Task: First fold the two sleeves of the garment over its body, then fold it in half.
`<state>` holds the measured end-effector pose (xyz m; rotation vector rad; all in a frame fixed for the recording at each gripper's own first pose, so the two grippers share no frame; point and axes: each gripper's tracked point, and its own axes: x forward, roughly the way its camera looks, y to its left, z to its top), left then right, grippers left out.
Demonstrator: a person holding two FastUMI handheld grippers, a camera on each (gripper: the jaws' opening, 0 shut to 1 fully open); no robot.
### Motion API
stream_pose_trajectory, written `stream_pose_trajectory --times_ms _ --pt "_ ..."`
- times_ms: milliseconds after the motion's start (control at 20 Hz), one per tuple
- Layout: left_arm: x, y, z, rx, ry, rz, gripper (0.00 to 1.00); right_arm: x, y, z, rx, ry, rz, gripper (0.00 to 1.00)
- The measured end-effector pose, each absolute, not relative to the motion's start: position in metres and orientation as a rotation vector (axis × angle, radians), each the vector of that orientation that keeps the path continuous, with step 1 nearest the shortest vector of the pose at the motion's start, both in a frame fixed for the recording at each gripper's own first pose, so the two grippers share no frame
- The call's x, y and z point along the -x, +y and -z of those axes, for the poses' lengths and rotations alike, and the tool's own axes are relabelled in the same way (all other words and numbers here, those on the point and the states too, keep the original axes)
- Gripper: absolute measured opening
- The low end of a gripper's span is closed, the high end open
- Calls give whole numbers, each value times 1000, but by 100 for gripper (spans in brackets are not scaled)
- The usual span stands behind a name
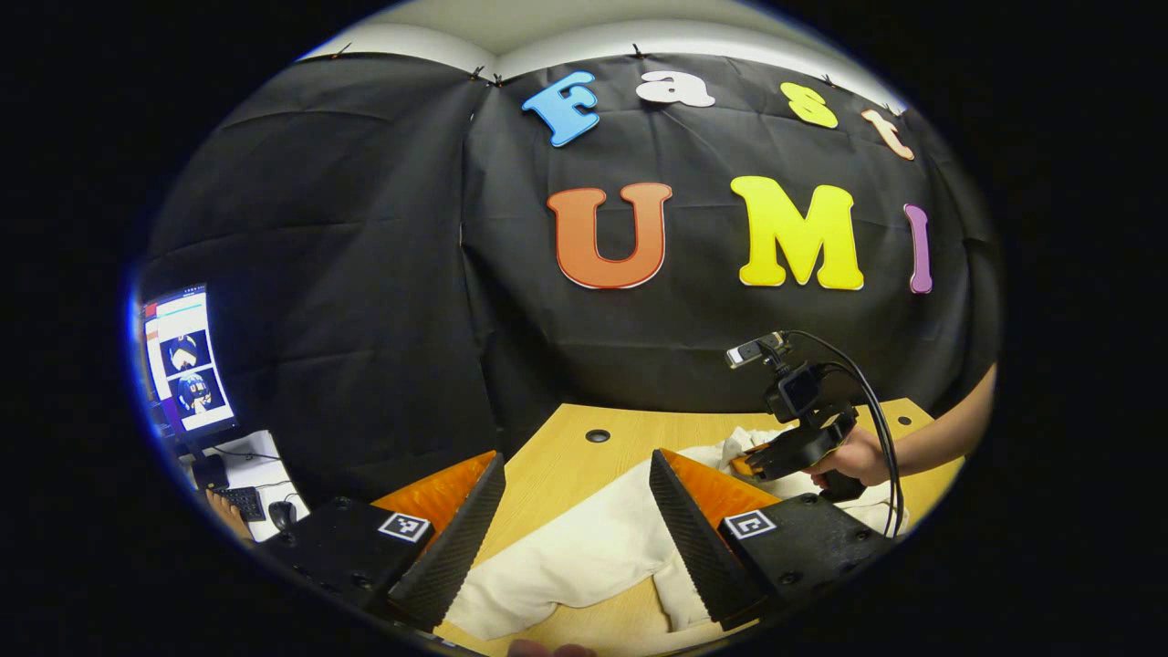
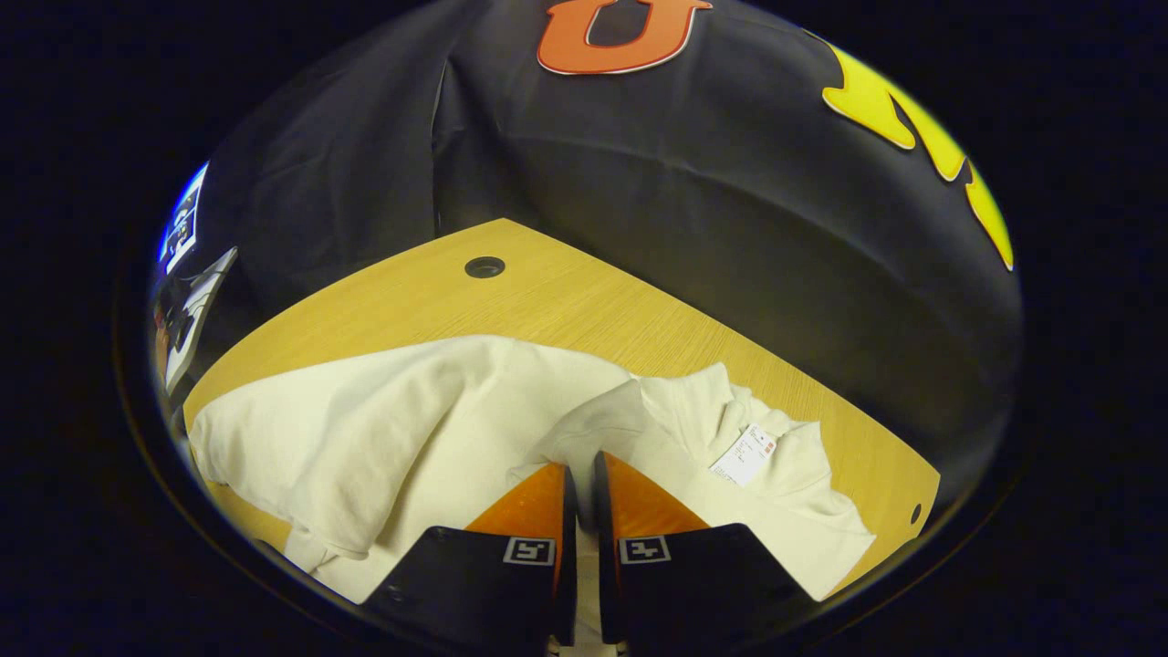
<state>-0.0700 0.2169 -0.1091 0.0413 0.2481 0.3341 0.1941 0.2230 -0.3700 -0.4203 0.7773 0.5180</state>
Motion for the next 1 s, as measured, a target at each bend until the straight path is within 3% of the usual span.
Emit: stream_pose_trajectory --times_ms 200,300,350,750,1000 --pt "70 223 120 -11 262 -329 100 -190 232 354 326 763 -536 28" --pt "70 226 123 -3 263 -328 100 -187 243 340 290 740 -560 50" --pt "72 227 123 -2 265 -329 100 -184 243 334 294 728 -566 72" --pt "105 252 149 -48 307 -335 100 -143 253 256 285 585 -639 76" --pt "151 270 199 -68 403 -279 100 -91 249 207 253 518 -700 81"
